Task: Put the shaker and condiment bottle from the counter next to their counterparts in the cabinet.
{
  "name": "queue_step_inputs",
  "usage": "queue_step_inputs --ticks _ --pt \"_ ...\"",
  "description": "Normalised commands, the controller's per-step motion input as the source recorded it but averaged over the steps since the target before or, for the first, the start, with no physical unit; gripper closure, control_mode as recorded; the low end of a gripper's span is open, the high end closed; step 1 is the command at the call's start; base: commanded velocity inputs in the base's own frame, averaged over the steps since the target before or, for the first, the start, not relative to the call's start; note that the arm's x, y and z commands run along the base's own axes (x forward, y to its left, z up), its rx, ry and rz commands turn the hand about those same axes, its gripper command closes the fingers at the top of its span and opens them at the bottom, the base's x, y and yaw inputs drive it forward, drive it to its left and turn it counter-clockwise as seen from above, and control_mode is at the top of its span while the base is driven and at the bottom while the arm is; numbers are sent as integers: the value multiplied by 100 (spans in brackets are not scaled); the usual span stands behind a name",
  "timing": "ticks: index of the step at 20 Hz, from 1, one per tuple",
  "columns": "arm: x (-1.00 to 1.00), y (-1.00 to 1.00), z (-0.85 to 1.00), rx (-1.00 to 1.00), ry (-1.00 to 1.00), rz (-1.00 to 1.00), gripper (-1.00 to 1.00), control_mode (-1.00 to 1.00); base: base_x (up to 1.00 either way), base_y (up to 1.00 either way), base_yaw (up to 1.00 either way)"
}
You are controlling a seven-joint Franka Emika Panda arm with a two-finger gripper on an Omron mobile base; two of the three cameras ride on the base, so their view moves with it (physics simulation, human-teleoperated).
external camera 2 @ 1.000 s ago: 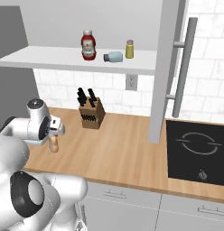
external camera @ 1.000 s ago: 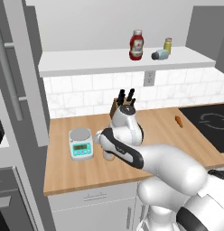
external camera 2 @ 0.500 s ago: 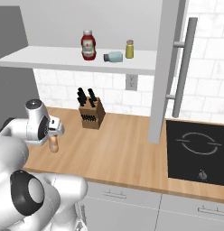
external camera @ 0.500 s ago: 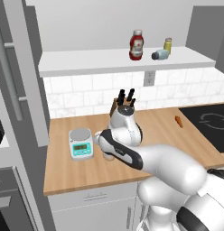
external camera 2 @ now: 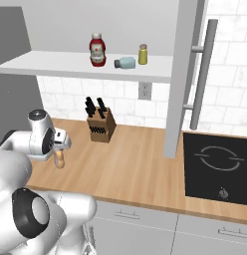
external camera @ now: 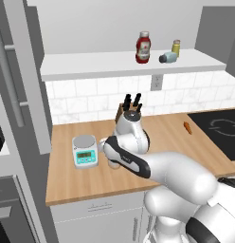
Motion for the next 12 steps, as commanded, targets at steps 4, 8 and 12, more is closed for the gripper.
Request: queue_step_inputs --ticks 4,8,12 --pt "0 0 6 0 0 0 -100 -100 0 0 0" --pt "0 -8 20 0 0 0 -100 -100 0 0 0" --pt "0 -2 19 0 0 0 -100 -100 0 0 0"
